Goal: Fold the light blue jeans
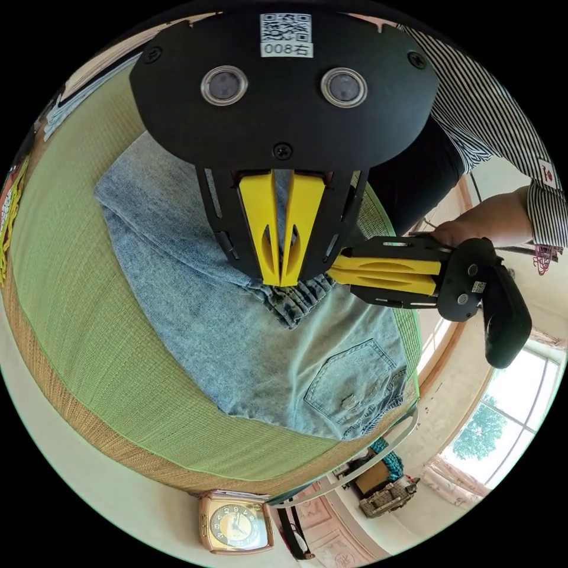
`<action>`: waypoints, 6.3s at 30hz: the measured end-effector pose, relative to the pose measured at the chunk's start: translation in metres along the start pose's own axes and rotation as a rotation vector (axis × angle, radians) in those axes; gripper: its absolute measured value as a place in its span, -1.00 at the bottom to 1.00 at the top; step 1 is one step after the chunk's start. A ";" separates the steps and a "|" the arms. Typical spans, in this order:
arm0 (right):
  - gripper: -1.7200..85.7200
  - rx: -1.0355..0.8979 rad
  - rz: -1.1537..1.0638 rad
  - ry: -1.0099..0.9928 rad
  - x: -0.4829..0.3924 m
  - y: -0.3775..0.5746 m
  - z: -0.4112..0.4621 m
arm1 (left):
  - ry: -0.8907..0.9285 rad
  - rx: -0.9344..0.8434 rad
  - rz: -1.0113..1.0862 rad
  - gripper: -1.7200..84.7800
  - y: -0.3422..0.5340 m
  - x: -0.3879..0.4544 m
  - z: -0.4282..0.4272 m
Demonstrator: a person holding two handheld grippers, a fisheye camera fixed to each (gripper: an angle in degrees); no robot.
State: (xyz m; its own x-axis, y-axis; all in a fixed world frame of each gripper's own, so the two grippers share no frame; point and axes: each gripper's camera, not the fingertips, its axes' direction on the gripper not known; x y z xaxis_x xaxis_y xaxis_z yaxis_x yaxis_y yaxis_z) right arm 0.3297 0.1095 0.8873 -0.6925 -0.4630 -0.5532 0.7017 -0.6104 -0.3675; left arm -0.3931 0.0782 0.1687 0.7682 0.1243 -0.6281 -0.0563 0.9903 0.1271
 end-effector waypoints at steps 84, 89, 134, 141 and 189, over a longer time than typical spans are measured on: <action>-0.76 0.279 0.762 -0.698 0.376 0.376 -0.107 | 0.018 0.065 0.284 -0.90 0.025 0.340 0.071; -0.83 0.256 0.783 -0.704 0.382 0.362 -0.084 | 0.035 0.088 0.281 -0.90 0.030 0.326 0.045; -0.91 0.366 0.568 -0.671 0.083 0.020 0.093 | 0.499 0.749 -0.464 -0.91 0.253 -0.164 -0.362; -0.91 0.272 0.495 -0.617 0.025 -0.056 0.188 | 0.431 0.767 -0.586 -0.91 0.297 -0.232 -0.389; -0.96 0.031 -0.343 -0.058 -0.238 -0.108 0.498 | -0.249 0.473 -0.707 -0.96 0.286 -0.245 -0.357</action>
State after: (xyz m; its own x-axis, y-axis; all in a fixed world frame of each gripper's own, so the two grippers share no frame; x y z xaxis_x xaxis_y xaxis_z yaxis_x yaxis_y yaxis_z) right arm 0.3355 -0.0345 1.4305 -0.8962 -0.2624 -0.3578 0.4215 -0.7556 -0.5015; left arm -0.8254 0.3530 0.0851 0.6426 -0.5790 -0.5019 0.7117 0.6936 0.1111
